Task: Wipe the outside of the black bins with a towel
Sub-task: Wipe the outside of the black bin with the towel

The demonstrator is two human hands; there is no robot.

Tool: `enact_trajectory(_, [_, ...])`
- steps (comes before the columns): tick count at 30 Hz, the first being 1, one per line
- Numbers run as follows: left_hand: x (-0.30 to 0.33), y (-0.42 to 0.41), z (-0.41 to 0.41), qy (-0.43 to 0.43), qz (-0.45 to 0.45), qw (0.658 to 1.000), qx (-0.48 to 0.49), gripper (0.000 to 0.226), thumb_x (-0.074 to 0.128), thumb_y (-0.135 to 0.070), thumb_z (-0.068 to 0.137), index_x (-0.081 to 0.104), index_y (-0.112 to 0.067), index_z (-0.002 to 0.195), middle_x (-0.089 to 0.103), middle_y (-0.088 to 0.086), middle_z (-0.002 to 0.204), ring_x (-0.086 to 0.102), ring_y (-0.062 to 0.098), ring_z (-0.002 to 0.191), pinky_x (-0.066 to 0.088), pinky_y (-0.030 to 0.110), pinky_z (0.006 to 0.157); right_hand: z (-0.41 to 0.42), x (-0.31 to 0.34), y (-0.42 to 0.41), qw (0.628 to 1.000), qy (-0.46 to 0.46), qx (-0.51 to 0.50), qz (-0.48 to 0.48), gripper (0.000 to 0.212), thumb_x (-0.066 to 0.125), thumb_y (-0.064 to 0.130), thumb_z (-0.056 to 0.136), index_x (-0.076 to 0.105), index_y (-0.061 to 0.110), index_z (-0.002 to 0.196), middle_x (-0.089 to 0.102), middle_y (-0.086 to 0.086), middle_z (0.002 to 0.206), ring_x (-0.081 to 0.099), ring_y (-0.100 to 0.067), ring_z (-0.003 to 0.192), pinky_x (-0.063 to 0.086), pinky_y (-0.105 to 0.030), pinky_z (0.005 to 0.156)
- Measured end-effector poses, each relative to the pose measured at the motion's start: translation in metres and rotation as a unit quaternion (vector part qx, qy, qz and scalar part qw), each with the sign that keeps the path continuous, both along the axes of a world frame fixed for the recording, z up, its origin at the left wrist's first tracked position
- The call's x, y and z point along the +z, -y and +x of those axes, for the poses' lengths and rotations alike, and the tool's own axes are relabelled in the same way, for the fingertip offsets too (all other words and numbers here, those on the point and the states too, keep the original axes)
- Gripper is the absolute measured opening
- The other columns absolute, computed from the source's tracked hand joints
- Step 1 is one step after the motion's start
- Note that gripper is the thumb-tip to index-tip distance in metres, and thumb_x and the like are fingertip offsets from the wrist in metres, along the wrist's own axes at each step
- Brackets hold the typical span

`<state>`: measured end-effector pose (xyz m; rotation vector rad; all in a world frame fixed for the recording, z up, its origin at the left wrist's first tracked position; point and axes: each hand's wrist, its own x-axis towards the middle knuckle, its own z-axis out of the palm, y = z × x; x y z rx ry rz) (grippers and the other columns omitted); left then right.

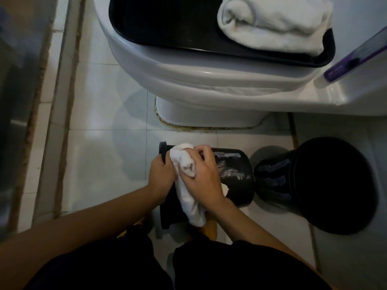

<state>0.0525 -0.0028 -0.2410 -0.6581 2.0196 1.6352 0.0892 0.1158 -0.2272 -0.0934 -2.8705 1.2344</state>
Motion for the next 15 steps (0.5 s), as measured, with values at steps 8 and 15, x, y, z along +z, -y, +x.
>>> enact_trajectory(8, [0.002,-0.005,-0.009,-0.007,-0.045,0.999,0.016,0.038,0.037,-0.036,0.103,0.062,-0.006,0.103,0.066,0.007,0.091,0.063,0.016,0.082,0.048,0.024,0.061,-0.011,-0.007,-0.040,0.986,0.040,-0.133,0.089,0.035,0.055,0.040,0.084,0.060,0.018,0.110,0.046,-0.002,0.107,0.048,-0.016,0.094,0.054,-0.036,0.075])
enact_trajectory(15, [-0.002,0.001,-0.001,-0.023,-0.069,0.997,-0.001,0.040,0.038,-0.035,0.102,0.064,-0.005,0.096,0.068,0.009,0.085,0.066,0.022,0.080,0.054,0.031,0.068,0.000,-0.006,-0.016,0.984,0.001,0.042,0.171,0.040,0.057,0.040,0.082,0.056,0.018,0.116,0.047,-0.008,0.114,0.050,-0.022,0.098,0.047,-0.027,0.074])
